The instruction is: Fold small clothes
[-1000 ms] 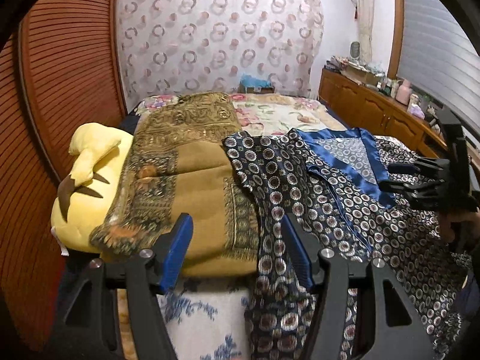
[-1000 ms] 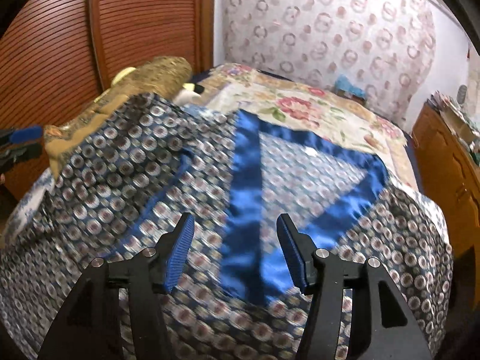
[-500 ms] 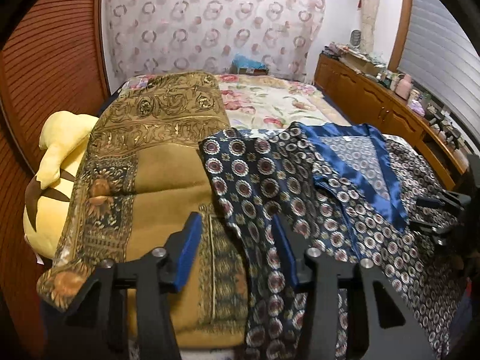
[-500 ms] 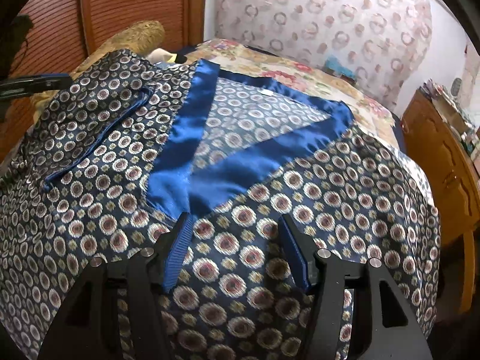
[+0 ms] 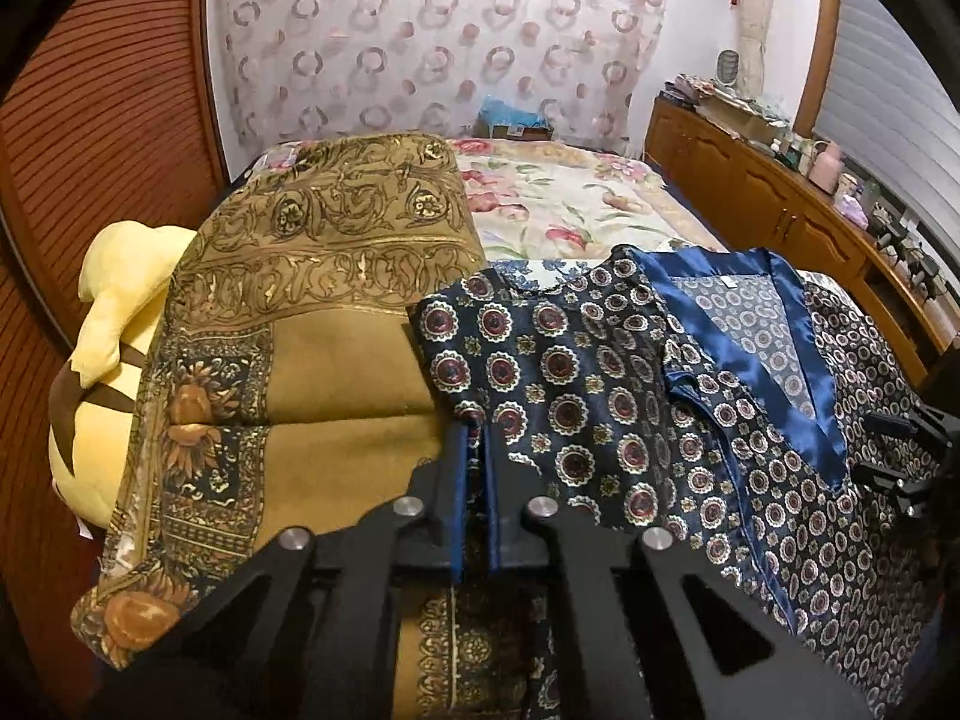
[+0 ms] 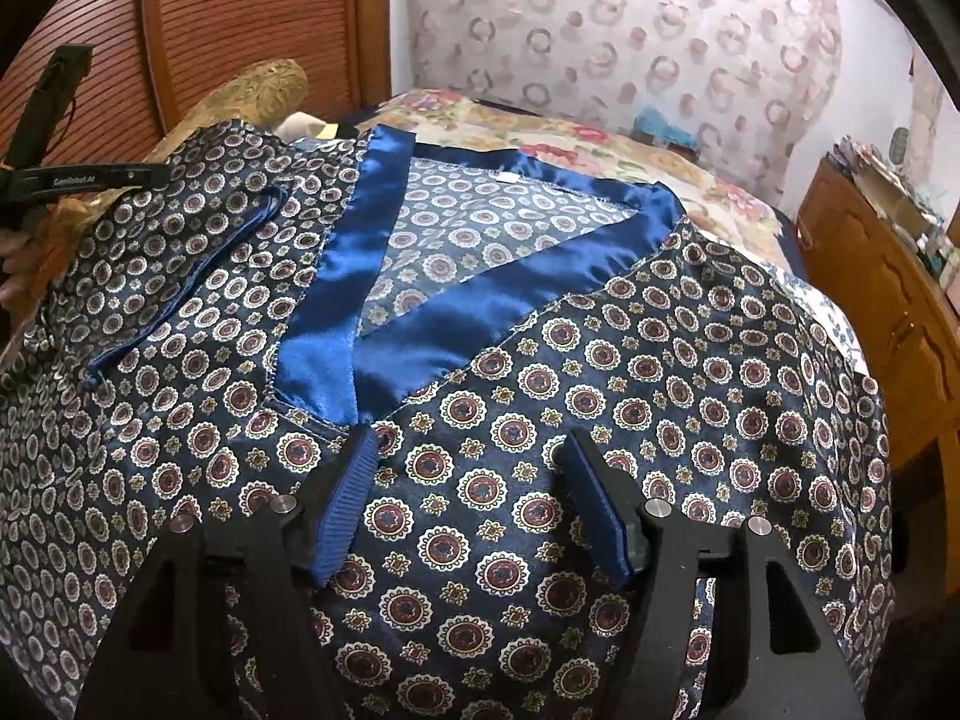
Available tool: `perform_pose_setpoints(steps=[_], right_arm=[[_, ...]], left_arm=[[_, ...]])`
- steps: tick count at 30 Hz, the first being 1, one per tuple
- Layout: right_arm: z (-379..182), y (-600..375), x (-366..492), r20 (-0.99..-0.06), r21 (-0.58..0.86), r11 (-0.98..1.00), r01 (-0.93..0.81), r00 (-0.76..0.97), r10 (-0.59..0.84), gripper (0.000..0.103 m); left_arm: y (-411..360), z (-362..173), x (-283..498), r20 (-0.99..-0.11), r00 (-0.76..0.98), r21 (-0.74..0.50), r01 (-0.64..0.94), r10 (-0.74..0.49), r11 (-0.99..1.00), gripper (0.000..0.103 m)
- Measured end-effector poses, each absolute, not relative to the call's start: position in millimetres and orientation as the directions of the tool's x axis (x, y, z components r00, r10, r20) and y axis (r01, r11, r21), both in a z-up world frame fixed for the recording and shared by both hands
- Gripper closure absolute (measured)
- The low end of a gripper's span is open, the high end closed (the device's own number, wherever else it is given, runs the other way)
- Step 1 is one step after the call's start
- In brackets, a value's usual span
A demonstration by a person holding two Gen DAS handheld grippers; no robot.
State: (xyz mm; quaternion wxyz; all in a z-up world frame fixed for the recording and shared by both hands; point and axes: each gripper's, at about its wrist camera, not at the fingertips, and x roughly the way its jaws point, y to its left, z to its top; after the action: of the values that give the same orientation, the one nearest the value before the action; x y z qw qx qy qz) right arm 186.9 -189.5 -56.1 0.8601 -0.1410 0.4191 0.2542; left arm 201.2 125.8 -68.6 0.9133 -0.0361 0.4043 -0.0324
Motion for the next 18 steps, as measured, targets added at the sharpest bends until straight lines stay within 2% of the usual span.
perform_pose_setpoints(steps=[7, 11, 18], right_arm=[[-57, -191, 189, -0.793, -0.022, 0.833, -0.553, 0.517, 0.322, 0.035], [-58, -193, 190, -0.794, -0.016, 0.833, -0.553, 0.514, 0.325, 0.035], [-59, -195, 190, -0.793, -0.016, 0.834, -0.552, 0.514, 0.325, 0.034]], left_arm=[[132, -41, 192, -0.666, 0.746, -0.008, -0.051, 0.033, 0.999, 0.103], [137, -43, 196, -0.682, 0.731, -0.014, -0.056, 0.031, 0.998, 0.103], [133, -30, 175, -0.642, 0.767, -0.046, -0.041, 0.002, 0.998, 0.096]])
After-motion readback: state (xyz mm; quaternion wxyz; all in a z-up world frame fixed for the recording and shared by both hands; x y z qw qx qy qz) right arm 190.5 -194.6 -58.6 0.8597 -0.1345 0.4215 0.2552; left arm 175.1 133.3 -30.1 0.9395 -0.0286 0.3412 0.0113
